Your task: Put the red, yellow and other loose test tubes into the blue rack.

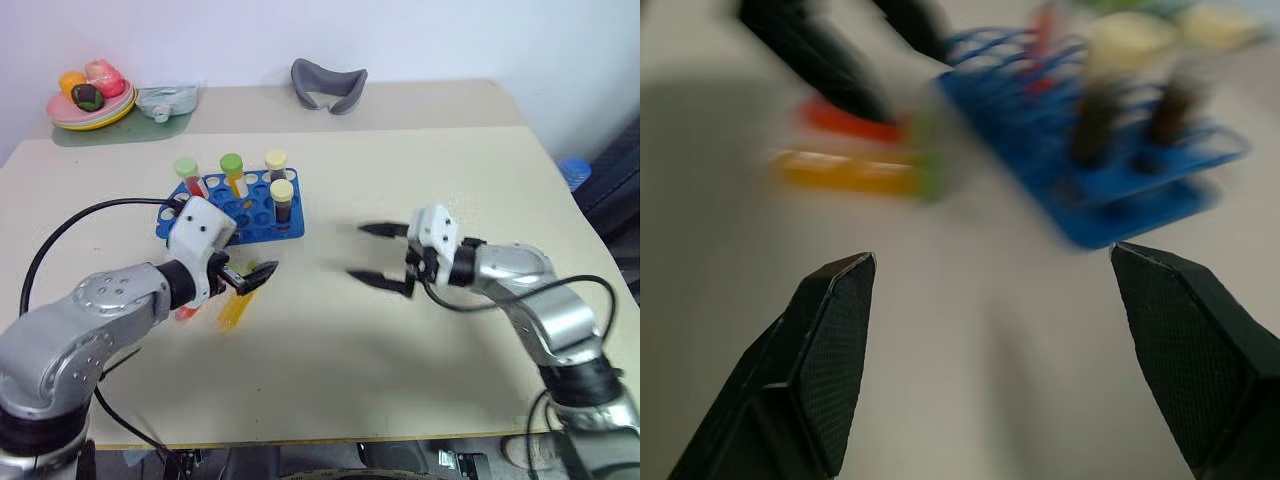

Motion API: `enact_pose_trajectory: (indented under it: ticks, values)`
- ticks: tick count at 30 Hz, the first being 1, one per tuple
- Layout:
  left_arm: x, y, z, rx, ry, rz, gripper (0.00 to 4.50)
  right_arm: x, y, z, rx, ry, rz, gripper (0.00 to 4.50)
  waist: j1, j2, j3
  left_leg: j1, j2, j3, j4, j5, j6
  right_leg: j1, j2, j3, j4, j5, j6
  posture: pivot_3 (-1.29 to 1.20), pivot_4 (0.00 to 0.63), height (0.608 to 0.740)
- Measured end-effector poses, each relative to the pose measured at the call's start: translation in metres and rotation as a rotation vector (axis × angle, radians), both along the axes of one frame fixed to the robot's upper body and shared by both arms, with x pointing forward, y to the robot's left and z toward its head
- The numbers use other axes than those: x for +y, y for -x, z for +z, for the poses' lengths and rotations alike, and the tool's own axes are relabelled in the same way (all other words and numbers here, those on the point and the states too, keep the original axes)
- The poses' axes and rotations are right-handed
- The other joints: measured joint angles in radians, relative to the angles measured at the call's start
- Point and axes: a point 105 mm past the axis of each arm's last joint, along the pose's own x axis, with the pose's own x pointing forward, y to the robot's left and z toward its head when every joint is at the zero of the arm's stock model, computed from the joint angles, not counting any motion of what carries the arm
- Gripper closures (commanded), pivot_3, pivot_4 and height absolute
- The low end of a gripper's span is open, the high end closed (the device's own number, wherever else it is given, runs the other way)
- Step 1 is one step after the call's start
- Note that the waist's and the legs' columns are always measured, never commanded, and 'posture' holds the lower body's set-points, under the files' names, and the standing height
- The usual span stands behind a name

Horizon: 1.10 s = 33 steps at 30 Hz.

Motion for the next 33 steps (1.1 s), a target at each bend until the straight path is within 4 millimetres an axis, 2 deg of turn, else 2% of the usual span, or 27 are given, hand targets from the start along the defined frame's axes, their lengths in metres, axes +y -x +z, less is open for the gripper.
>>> enact_pose_trajectory:
  ticks: [3, 11, 18, 26, 27, 28, 30, 31, 33]
  values:
    - [-0.001, -0.007, -0.008, 0.098, -0.061, 0.02, 0.0, 0.004, 0.007, 0.002, 0.011, -0.007, 0.027, 0.69, -0.001, -0.002, 0.001, 0.003, 0.0, 0.0, -0.001, 0.0, 0.0, 0.004, 0.0, 0.0, -0.002, 0.0, 0.0, 0.0, 0.15, 0.74]
    - [-0.004, -0.009, -0.038, 0.248, -0.141, 0.062, 0.0, 0.01, 0.008, 0.002, 0.017, -0.031, 0.016, 0.69, 0.007, -0.002, 0.001, 0.002, 0.0, 0.0, -0.001, -0.001, 0.001, 0.003, -0.001, 0.0, -0.005, 0.0, 0.0, 0.0, 0.15, 0.74]
    - [-0.017, -0.014, -0.043, 0.269, -0.13, 0.099, 0.0, 0.015, 0.011, -0.005, 0.035, -0.023, 0.027, 0.69, 0.027, -0.002, 0.001, 0.002, 0.0, 0.0, -0.001, -0.001, 0.001, 0.004, -0.002, 0.0, -0.005, 0.0, 0.0, 0.0, 0.15, 0.74]
    - [-0.016, -0.015, -0.044, 0.299, -0.132, 0.152, 0.0, 0.02, 0.015, -0.006, 0.029, -0.035, 0.034, 0.69, 0.025, -0.002, 0.001, 0.003, 0.0, 0.0, -0.001, -0.001, 0.001, 0.005, -0.001, 0.0, -0.004, 0.0, 0.0, 0.0, 0.15, 0.74]
    - [-0.014, -0.015, -0.044, 0.303, -0.136, 0.159, 0.5, 0.02, 0.015, -0.006, 0.028, -0.036, 0.035, 0.65, 0.025, -0.002, 0.001, 0.003, 0.0, 0.0, -0.001, -0.001, 0.001, 0.005, -0.001, 0.0, -0.004, 0.0, 0.0, 0.0, 0.15, 0.74]
    - [-0.013, -0.014, -0.044, 0.304, -0.146, 0.168, 0.7, 0.02, 0.016, -0.006, 0.029, -0.036, 0.035, 0.65, 0.025, -0.002, 0.001, 0.003, 0.0, 0.0, -0.001, 0.0, 0.001, 0.005, -0.001, 0.0, -0.004, 0.0, 0.0, 0.0, 0.15, 0.74]
    - [-0.008, -0.013, -0.044, 0.308, -0.169, 0.193, 1.72, 0.02, 0.016, -0.007, 0.032, -0.036, 0.034, 0.65, 0.026, -0.002, 0.001, 0.003, 0.0, 0.0, -0.001, 0.0, 0.001, 0.005, -0.002, 0.0, -0.005, 0.0, 0.0, 0.0, 0.15, 0.74]
    - [-0.006, -0.013, -0.045, 0.312, -0.177, 0.208, 2.06, 0.021, 0.016, -0.008, 0.033, -0.035, 0.034, 0.65, 0.026, -0.002, 0.001, 0.003, 0.0, 0.0, -0.001, 0.0, 0.001, 0.005, -0.002, 0.0, -0.005, 0.0, 0.0, 0.0, 0.15, 0.74]
    - [-0.002, -0.011, -0.045, 0.321, -0.185, 0.232, 2.06, 0.021, 0.016, -0.008, 0.033, -0.035, 0.033, 0.65, 0.028, -0.002, 0.001, 0.003, 0.0, 0.0, -0.001, 0.0, 0.0, 0.005, -0.002, 0.0, -0.005, 0.0, 0.0, 0.0, 0.15, 0.74]
